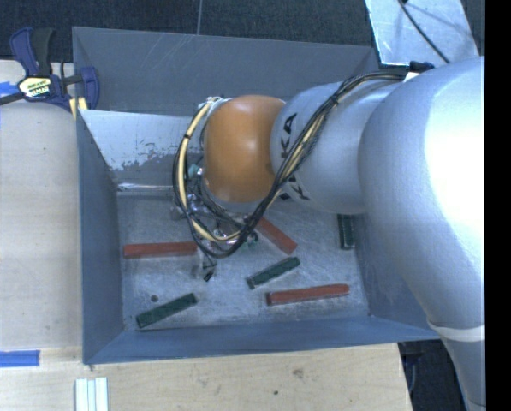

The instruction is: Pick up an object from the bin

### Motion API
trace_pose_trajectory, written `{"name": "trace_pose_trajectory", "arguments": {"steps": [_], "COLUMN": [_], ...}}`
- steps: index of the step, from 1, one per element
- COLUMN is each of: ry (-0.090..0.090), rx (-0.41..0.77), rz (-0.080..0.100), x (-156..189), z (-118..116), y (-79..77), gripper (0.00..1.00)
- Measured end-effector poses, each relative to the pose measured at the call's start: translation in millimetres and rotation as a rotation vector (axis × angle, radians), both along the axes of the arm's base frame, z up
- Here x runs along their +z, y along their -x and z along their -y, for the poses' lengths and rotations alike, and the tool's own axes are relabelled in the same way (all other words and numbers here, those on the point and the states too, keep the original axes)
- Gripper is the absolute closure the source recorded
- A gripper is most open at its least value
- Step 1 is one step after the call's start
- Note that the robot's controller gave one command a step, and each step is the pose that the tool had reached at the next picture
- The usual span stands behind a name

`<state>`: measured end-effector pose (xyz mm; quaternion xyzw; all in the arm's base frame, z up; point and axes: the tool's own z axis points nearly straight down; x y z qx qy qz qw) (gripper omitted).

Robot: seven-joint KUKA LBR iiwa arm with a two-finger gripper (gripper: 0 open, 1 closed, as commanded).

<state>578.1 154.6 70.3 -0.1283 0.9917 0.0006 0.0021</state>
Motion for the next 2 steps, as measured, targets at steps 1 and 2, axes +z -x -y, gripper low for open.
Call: {"name": "trace_pose_trajectory", "arguments": {"steps": [1, 2], "ry": [-0.002, 0.001], "rx": [-0.001, 0.274], "rz": [0.003, 0.007], "x": [2, 157], "z": [-1, 8], "y": [-1.1, 9.2], "gripper": [1.0, 1.0]}}
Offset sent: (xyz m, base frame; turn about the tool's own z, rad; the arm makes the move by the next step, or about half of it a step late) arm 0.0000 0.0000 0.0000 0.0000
